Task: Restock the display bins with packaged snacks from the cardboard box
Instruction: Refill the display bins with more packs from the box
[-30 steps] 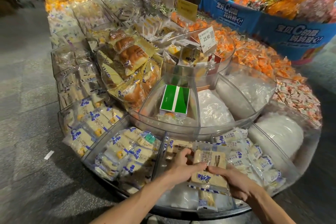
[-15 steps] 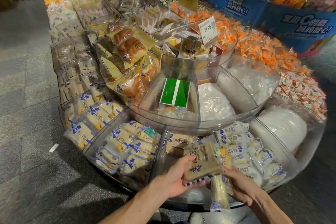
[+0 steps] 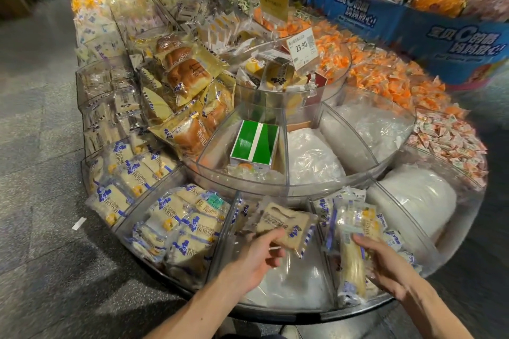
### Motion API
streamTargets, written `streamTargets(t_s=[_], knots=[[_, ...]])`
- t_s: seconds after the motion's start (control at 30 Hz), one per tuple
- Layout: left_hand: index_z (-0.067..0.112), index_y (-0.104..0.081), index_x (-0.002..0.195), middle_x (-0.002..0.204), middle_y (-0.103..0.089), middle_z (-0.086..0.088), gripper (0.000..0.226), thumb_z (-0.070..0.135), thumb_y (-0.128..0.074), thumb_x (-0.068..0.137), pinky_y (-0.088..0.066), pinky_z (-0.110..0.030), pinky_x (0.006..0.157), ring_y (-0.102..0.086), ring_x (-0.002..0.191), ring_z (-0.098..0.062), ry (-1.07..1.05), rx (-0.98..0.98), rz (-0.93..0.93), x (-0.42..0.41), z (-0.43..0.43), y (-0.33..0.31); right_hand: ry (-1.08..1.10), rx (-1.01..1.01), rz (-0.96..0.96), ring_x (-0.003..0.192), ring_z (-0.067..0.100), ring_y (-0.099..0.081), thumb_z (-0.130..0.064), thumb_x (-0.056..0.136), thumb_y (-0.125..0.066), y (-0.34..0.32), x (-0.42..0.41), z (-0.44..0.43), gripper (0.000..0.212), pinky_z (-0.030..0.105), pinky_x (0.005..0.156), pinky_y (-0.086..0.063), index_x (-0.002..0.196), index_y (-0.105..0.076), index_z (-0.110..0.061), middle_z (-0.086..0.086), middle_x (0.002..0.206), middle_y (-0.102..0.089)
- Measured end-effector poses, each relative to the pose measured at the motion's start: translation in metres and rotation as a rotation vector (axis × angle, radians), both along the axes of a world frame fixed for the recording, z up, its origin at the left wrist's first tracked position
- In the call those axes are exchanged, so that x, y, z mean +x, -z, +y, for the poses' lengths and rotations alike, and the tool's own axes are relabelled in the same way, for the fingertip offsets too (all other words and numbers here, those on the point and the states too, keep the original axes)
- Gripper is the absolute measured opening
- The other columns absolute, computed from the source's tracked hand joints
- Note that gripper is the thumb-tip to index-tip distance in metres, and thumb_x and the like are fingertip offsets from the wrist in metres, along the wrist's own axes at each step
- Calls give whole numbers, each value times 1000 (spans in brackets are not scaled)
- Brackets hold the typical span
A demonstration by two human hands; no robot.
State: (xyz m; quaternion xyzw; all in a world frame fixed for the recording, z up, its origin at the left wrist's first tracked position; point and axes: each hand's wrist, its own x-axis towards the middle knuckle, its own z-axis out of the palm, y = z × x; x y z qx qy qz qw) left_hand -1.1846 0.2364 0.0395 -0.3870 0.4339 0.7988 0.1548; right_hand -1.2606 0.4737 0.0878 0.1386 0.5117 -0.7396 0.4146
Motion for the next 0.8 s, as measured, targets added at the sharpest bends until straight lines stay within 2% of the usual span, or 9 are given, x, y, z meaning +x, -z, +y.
streamTargets(t_s=[0.07,0.13,0.23,0.3,0.33,0.43,0.57,0.73,0.8], knots=[[2,-53,119,83,-71,-11,46,13,-78,84,-42,-23,45,-61,56,-13,-77,-201,-15,0,0,10,59,29,5,35,18,-61,-6,81,-76,-6,-6,6,49,19,26,-40,122,-56,12,32,92,-68],[9,-43,128,88,-72,-13,60,10,-80,82,-47,-24,48,-63,58,-14,-109,-343,26,-1,5,18,70,-6,-2,41,21,-65,-6,78,-75,-3,-12,14,50,23,31,-48,122,-58,10,29,89,-71],[35,-23,136,94,-73,-16,85,0,-78,82,-57,-32,55,-66,59,-21,-164,-402,115,-6,21,21,-18,83,49,66,29,-75,-16,50,-99,-2,-17,19,92,32,46,-59,129,-57,8,31,107,-70],[44,-16,142,102,-73,-17,99,-4,-78,80,-62,-41,62,-71,69,-26,-205,-398,153,-15,37,25,-16,104,41,47,20,-69,-9,78,-80,-9,-18,21,60,19,29,-44,128,-56,13,35,106,-68],[41,-15,146,104,-73,-16,101,-3,-78,81,-62,-45,66,-73,72,-27,-224,-396,152,-20,45,28,-15,104,57,34,14,-60,-3,90,-64,-16,-15,19,40,16,24,-36,125,-55,15,34,91,-70],[16,-30,140,91,-73,-12,73,5,-77,85,-62,-46,75,-74,68,-25,-303,-319,61,-33,60,33,31,151,34,22,6,-47,1,99,-49,-40,-7,5,30,14,22,-30,127,-52,13,12,50,-63],[-5,-49,118,108,-66,-24,49,16,-78,84,-59,-27,53,-72,83,-29,-321,-222,-72,-38,67,40,-65,178,69,35,13,-55,-8,92,-67,7,-21,20,46,17,28,-38,131,-49,10,7,64,-71],[-2,-55,113,81,-64,-12,54,45,-67,90,-51,-20,42,-62,52,-16,-89,-313,-176,-38,64,41,-128,204,94,26,4,-48,-3,91,-66,7,-22,19,33,14,25,-32,116,-54,15,9,56,-64],[-3,-56,112,74,-60,-10,52,44,-65,91,-45,-18,37,-56,44,-12,-56,-340,-180,-39,62,41,-186,211,139,23,10,-38,-18,79,-83,14,-23,23,56,19,22,-27,112,-54,16,22,69,-52]])
